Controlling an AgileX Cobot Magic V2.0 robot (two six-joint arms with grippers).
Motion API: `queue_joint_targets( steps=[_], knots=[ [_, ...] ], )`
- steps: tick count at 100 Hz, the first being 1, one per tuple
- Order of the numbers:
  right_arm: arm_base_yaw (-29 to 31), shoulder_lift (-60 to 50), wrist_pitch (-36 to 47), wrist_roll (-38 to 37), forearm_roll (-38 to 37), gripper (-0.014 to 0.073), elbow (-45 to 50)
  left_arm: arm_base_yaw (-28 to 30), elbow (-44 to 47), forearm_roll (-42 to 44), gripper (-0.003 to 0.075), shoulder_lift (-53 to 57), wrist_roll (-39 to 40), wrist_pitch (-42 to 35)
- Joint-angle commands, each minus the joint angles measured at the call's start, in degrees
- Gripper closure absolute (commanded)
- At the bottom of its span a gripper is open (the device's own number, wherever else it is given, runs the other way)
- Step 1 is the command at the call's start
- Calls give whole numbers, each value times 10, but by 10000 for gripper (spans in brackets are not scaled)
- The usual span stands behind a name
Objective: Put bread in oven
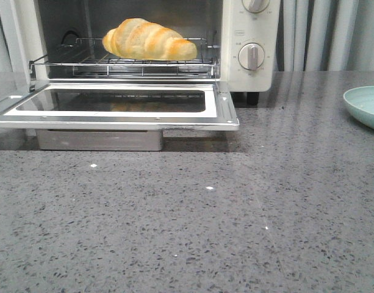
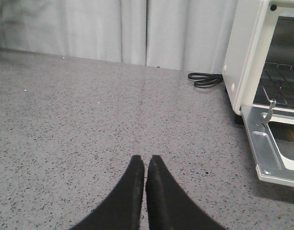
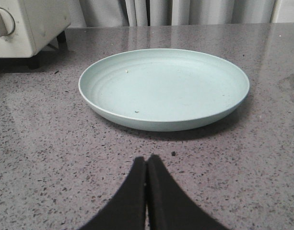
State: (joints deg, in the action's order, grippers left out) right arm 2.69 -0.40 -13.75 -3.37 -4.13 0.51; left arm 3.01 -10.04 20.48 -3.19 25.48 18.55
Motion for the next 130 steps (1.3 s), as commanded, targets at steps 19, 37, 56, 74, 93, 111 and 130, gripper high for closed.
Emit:
queue_joint_targets(
  steps=[19,37,56,74,93,111,130],
  knots=[
    [3,-12,-40,2,1,662,15,1,-17,-1,741,-9,0,-40],
    [2,-12,-45,2,2,662,15,1,-17,-1,741,-9,0,-40],
    [2,-12,-45,2,-1,662,15,1,-17,-1,741,-9,0,-40],
    [2,-12,-47,8,-12,662,15,1,-17,-1,741,-9,0,-40],
    [2,-12,-49,8,-12,662,15,1,-17,-1,741,-9,0,-40],
    [2,-12,-49,8,-12,662,15,1,-17,-1,741,-9,0,-40],
    [2,-12,-49,8,-12,662,15,1,-17,-1,741,-9,0,-40]
  ],
)
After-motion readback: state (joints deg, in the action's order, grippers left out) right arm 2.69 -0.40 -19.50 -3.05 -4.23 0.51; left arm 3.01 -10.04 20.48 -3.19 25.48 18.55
